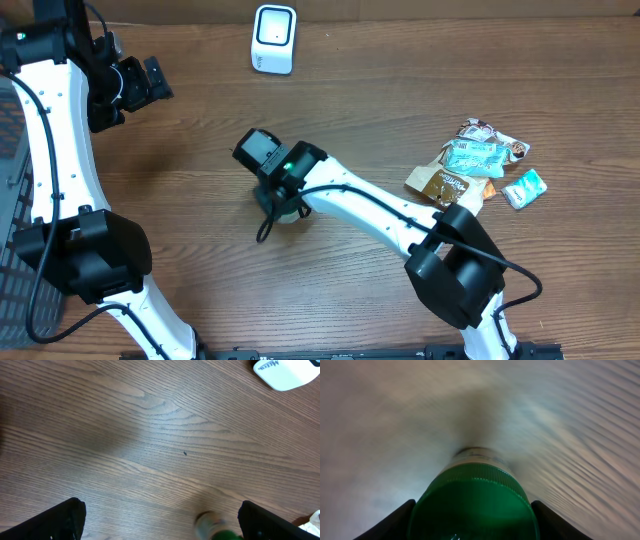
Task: Scan the item barcode
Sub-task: 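Reach the right gripper to the green-lidded jar and grasp its lid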
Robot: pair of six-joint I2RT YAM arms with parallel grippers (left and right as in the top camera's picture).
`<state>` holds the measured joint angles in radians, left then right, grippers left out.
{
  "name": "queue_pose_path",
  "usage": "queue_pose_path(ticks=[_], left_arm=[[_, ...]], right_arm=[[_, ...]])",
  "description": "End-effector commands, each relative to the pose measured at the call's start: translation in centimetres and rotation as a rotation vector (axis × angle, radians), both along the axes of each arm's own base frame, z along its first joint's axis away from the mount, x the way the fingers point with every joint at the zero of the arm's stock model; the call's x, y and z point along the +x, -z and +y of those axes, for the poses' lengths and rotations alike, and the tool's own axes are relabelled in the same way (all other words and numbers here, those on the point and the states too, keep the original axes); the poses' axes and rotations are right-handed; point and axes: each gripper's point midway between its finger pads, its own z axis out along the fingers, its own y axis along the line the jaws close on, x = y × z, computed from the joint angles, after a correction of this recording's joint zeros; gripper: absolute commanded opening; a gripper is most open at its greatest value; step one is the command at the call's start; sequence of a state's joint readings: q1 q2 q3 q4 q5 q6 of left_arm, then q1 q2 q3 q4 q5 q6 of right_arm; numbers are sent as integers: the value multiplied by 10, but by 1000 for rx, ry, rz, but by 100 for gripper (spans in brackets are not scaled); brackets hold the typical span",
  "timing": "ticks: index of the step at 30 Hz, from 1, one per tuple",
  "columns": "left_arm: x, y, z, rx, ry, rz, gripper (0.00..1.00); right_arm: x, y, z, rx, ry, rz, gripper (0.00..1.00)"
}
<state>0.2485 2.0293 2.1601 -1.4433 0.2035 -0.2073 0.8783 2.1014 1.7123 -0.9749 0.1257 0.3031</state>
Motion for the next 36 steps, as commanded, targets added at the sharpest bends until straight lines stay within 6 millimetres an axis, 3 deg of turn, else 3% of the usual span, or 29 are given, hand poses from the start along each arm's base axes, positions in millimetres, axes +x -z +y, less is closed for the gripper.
queue_pose_path(ticks=[1, 8, 12, 14, 17, 20, 24, 30, 33, 36], left_arm=[[1, -3, -1, 17, 8, -9, 100], [1, -3, -1, 17, 9, -9, 99], [1, -3, -1, 17, 9, -9, 100], [1, -3, -1, 17, 8, -9, 100], [1, -3, -1, 17, 8, -9, 100], [1, -3, -1, 17, 8, -9, 100], [1, -3, -1, 17, 9, -9, 100], [1, -3, -1, 17, 9, -9, 100], [1, -3, -1, 17, 8, -9, 100], [1, -3, -1, 17, 9, -9, 100]], right_arm=[[44, -11, -41, 11, 443, -121, 60], [64, -10, -73, 18, 619, -113, 62], [60, -8, -70, 25, 579, -78, 89], [59, -11, -66, -13, 424, -85, 100], [64, -20, -64, -103, 107, -121, 100], [71, -23, -73, -241, -282, -144, 100], [74, -20, -81, -266, -534, -119, 100], [82, -19, -83, -36, -561, -60, 100], [75, -20, -81, 59, -562, -17, 99], [69, -20, -78, 96, -537, 16, 92]])
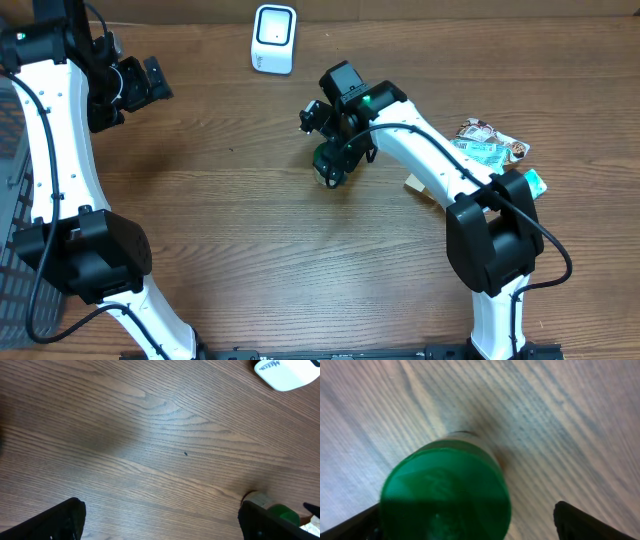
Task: Scan the item barcode
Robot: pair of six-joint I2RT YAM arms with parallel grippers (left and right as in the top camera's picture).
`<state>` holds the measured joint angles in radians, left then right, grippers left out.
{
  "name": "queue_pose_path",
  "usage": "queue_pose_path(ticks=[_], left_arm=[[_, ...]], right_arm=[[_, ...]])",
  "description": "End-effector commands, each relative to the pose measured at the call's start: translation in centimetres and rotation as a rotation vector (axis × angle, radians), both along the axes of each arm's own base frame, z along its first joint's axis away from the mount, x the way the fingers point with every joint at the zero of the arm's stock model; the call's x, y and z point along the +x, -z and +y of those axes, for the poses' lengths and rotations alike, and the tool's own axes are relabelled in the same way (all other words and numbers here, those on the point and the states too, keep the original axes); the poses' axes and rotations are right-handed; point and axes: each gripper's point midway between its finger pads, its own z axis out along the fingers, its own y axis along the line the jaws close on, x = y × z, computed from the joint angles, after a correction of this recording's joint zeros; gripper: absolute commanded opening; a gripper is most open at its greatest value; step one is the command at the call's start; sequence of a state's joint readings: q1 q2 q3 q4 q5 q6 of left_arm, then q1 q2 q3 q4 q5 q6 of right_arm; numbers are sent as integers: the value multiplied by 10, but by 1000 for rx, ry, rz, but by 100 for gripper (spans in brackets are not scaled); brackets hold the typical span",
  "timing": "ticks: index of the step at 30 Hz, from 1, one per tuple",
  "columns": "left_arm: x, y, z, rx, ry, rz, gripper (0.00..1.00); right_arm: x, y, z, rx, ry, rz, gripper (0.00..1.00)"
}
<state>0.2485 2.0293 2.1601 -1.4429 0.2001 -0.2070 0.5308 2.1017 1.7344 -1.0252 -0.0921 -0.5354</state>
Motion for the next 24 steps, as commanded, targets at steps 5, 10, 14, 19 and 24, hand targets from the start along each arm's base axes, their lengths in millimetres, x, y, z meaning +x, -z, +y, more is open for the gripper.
queue_pose_path(ticks=[5, 10, 14, 19, 24], left_arm=[[1, -3, -1, 13, 9, -9, 100], [1, -3, -1, 13, 9, -9, 100], [1, -3, -1, 13, 9, -9, 100], [1, -3, -1, 13, 9, -9, 100], [1, -3, -1, 13, 9, -9, 99]], right_arm=[[-6, -17, 22, 144, 211, 92, 82], [-5, -17, 23, 201, 638, 206, 69], [6, -13, 7, 176, 1027, 181, 57], [19, -15, -6, 168, 1288, 36, 62], [18, -21, 21, 239, 1305, 17, 94]])
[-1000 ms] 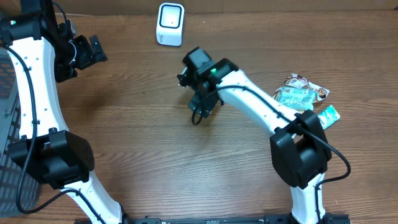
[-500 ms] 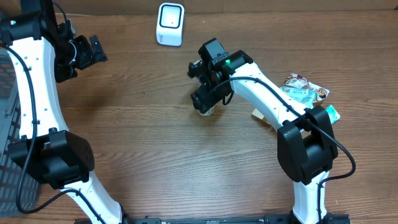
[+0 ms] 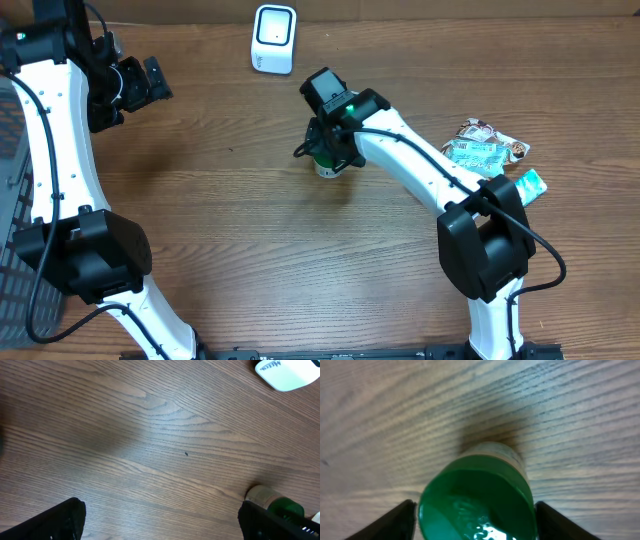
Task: Scan the item barcode
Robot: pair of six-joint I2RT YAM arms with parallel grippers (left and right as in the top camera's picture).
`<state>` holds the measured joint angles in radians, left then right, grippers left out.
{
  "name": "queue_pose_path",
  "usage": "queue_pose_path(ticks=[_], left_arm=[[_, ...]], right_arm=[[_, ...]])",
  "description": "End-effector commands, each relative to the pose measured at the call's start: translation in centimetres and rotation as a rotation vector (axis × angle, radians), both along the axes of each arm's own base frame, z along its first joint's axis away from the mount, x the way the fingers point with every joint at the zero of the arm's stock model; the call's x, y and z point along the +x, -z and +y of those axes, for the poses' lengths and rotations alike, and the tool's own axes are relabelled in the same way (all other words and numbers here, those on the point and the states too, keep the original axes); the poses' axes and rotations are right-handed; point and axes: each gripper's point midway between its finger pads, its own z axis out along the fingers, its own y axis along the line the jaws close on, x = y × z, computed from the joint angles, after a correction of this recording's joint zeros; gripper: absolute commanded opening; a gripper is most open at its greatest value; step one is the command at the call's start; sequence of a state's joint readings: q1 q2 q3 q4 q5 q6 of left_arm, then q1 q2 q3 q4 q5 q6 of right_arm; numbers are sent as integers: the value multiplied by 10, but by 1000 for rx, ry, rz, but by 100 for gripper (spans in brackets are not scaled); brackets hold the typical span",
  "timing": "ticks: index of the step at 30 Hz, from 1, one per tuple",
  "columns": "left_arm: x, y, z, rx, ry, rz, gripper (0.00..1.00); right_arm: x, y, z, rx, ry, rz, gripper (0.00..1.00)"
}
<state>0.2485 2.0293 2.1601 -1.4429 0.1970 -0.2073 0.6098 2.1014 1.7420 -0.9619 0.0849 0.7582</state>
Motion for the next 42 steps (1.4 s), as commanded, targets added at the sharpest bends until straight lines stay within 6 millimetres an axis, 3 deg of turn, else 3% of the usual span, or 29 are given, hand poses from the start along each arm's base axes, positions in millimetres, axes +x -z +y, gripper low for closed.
queue_pose_path(ticks=[1, 3, 6, 9, 14, 23, 35, 42], left_arm=[[1, -3, -2, 10, 10, -10, 100], [1, -3, -2, 10, 10, -10, 100], [1, -3, -2, 10, 10, -10, 100], [1, -3, -2, 10, 10, -10, 100], [1, -3, -2, 10, 10, -10, 100], [1, -3, -2, 10, 10, -10, 100], [1, -3, -2, 10, 10, -10, 100], [1, -3, -2, 10, 10, -10, 100]], right_arm=[[8, -16, 11, 11, 75, -81, 100], [12, -19, 13, -27, -38, -118, 100], [21, -28, 9, -146, -363, -178, 100], [20, -28, 6, -323, -830, -212, 100], [10, -21, 11, -341, -1075, -206, 100], [-7, -11, 11, -181, -1119, -147, 92], [-3, 9, 4, -158, -1101, -150, 91], [4, 7, 9, -141, -1036, -179, 75]])
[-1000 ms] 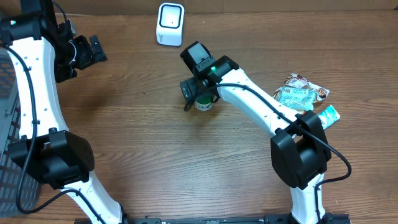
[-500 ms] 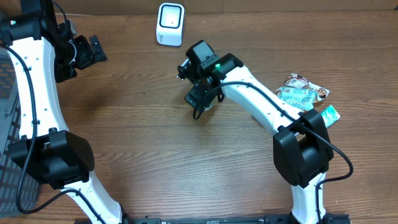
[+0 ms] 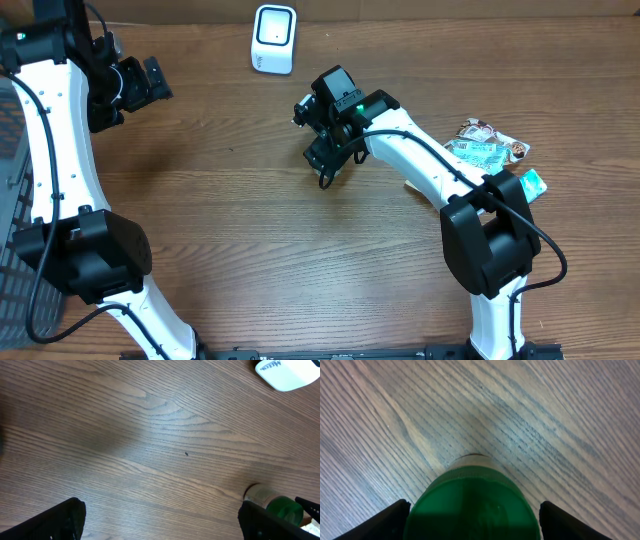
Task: Scan the item barcode
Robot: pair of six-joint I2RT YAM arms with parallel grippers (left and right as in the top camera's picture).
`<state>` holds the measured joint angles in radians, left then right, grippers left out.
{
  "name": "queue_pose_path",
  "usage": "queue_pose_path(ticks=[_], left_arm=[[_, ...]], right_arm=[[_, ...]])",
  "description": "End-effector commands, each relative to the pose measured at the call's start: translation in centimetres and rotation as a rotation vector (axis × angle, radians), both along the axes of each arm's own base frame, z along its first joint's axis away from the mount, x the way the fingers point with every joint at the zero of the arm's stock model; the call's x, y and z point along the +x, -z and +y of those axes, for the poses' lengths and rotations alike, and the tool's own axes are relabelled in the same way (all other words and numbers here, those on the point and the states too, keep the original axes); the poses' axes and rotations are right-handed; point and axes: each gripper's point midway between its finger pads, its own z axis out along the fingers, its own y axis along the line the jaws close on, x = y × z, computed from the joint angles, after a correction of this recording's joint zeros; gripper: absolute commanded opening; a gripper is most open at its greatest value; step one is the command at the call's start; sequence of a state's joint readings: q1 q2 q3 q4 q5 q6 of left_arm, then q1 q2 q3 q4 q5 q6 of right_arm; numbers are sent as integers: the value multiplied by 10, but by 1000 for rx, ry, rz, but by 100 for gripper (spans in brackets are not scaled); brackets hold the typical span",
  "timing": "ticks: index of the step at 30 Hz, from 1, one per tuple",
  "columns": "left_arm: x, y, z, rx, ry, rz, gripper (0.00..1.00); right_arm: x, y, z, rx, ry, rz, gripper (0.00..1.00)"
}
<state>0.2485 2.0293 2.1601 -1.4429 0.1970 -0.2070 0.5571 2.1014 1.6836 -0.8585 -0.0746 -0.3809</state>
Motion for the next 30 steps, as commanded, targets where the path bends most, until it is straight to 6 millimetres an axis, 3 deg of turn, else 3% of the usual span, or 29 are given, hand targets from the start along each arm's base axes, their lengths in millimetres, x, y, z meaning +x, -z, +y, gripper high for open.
queue_pose_path(ticks=[1, 8, 19, 21, 25, 30], left_arm=[[1, -3, -2, 10, 10, -10, 99], [1, -3, -2, 10, 10, -10, 100], [1, -3, -2, 10, 10, -10, 100], [1, -3, -2, 10, 10, -10, 100], [1, -3, -2, 10, 10, -10, 100], [1, -3, -2, 10, 9, -10, 100]], right_arm=[[-1, -3, 2, 27, 53, 8, 72], [-1, -3, 2, 52, 149, 35, 53], [-6, -15, 11, 145, 476, 147, 51], [-6, -16, 13, 205, 693, 209, 54], [-7, -17, 19, 271, 925, 269, 54], [7, -18, 6, 240, 1069, 117, 59]])
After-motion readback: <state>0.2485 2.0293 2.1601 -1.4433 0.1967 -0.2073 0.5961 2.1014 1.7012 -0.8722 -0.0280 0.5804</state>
